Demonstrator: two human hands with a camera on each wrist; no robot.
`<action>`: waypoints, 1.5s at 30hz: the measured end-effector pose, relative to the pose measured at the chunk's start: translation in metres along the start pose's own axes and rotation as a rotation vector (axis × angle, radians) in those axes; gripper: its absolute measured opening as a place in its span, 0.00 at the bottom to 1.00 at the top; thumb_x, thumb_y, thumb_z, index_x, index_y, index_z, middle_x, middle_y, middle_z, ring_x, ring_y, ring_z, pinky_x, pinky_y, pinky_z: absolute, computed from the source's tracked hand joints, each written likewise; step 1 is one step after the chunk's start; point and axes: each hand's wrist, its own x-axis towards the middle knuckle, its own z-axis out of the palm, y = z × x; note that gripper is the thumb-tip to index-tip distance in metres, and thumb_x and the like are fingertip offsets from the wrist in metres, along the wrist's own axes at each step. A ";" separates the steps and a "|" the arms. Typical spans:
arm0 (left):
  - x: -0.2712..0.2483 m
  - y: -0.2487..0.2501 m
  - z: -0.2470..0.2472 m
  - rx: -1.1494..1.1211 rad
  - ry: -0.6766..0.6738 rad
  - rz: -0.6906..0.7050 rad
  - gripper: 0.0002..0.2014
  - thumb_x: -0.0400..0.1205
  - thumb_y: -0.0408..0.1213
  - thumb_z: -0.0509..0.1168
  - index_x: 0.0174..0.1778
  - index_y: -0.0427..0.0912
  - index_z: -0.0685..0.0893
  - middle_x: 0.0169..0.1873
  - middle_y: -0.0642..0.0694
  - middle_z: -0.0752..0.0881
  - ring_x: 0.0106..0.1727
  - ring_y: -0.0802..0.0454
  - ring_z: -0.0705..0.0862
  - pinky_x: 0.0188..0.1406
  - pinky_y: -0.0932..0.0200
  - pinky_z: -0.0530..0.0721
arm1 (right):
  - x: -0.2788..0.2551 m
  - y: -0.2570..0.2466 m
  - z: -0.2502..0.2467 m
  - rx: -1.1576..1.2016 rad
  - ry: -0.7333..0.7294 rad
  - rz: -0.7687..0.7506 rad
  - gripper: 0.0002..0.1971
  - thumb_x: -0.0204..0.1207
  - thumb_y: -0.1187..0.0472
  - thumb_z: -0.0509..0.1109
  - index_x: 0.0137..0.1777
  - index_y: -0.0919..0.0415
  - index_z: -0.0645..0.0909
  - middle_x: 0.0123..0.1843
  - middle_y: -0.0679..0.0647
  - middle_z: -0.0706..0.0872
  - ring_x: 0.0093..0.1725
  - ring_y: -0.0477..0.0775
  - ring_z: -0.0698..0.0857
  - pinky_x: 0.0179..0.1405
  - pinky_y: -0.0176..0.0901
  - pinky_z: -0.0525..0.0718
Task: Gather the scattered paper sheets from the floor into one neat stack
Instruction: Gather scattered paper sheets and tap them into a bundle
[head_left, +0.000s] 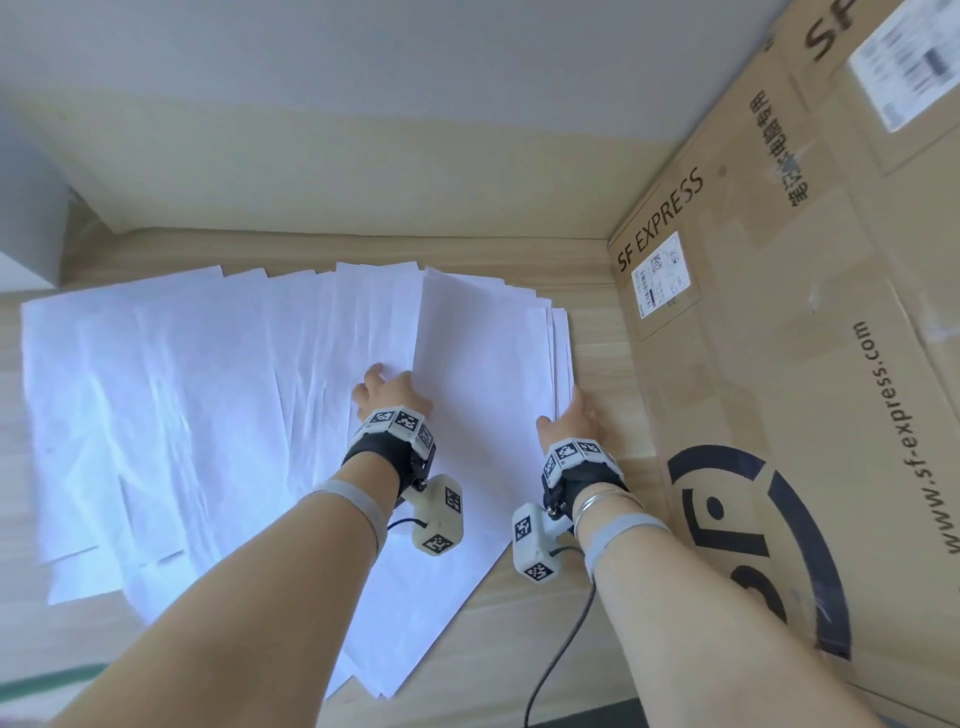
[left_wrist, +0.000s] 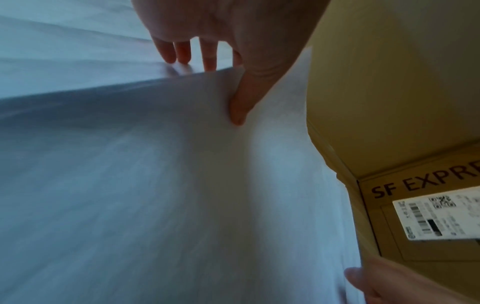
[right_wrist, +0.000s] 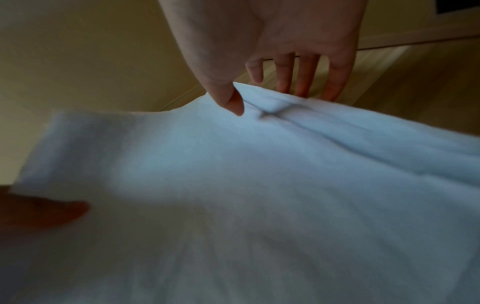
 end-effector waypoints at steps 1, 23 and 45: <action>0.000 -0.001 0.000 -0.009 -0.017 0.013 0.22 0.77 0.29 0.60 0.68 0.44 0.77 0.79 0.47 0.59 0.76 0.40 0.60 0.68 0.49 0.71 | -0.001 -0.001 0.001 0.042 0.002 -0.001 0.34 0.76 0.59 0.62 0.81 0.53 0.53 0.78 0.61 0.66 0.74 0.66 0.69 0.72 0.57 0.73; -0.010 -0.025 -0.020 -0.596 -0.149 -0.011 0.37 0.76 0.24 0.66 0.78 0.47 0.60 0.57 0.37 0.82 0.54 0.40 0.82 0.50 0.50 0.80 | -0.017 -0.001 0.012 0.250 -0.076 -0.043 0.19 0.75 0.75 0.53 0.64 0.63 0.71 0.43 0.55 0.78 0.42 0.59 0.78 0.39 0.42 0.76; -0.041 -0.020 -0.116 -1.039 0.072 0.547 0.21 0.72 0.19 0.70 0.55 0.42 0.75 0.44 0.54 0.84 0.36 0.77 0.85 0.41 0.75 0.84 | -0.079 -0.074 -0.039 1.067 0.215 -0.400 0.18 0.70 0.82 0.61 0.56 0.67 0.79 0.47 0.55 0.84 0.46 0.53 0.83 0.43 0.33 0.81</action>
